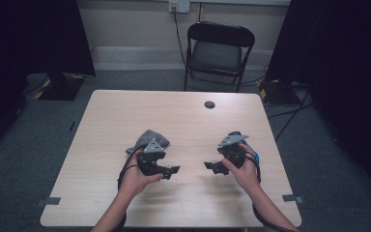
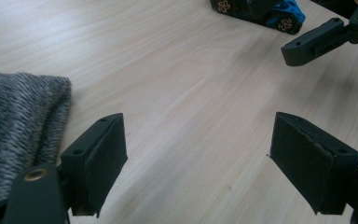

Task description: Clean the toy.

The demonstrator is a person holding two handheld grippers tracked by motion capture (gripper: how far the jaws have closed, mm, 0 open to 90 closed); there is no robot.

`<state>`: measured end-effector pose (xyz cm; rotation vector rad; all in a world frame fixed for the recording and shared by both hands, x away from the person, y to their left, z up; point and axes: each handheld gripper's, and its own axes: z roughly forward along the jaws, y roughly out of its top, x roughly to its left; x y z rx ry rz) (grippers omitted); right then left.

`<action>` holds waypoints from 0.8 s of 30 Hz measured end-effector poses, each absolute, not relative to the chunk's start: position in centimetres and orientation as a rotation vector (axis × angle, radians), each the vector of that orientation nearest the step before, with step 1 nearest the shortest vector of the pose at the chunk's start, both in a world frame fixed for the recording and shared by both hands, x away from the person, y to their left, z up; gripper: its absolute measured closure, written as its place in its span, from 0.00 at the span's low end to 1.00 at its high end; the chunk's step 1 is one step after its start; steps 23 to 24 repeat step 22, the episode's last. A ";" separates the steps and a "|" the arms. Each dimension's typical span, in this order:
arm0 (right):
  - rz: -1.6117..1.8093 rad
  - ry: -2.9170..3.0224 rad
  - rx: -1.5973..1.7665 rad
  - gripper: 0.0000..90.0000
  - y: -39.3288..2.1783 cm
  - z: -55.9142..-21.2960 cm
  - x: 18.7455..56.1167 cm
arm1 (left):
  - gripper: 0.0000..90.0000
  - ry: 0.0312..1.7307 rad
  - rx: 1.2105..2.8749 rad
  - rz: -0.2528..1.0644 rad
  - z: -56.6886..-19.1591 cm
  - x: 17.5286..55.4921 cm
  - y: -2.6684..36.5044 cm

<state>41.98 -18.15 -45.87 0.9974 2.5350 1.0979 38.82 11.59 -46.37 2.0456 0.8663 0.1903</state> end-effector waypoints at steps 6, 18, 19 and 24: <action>1.078 2.583 0.969 0.17 -17.6 -47.4 40.6 | 0.20 0.833 2.092 0.157 -47.7 38.2 10.7; 1.064 2.602 0.896 0.16 -17.3 -49.6 38.7 | 0.19 0.751 2.189 0.164 -49.8 37.0 9.1; 1.060 2.594 0.879 0.16 -17.2 -49.7 38.6 | 0.18 0.735 2.201 0.176 -49.9 37.0 9.0; 1.091 2.548 0.843 0.15 -17.2 -50.2 38.1 | 0.18 0.697 2.219 0.203 -50.0 36.9 9.0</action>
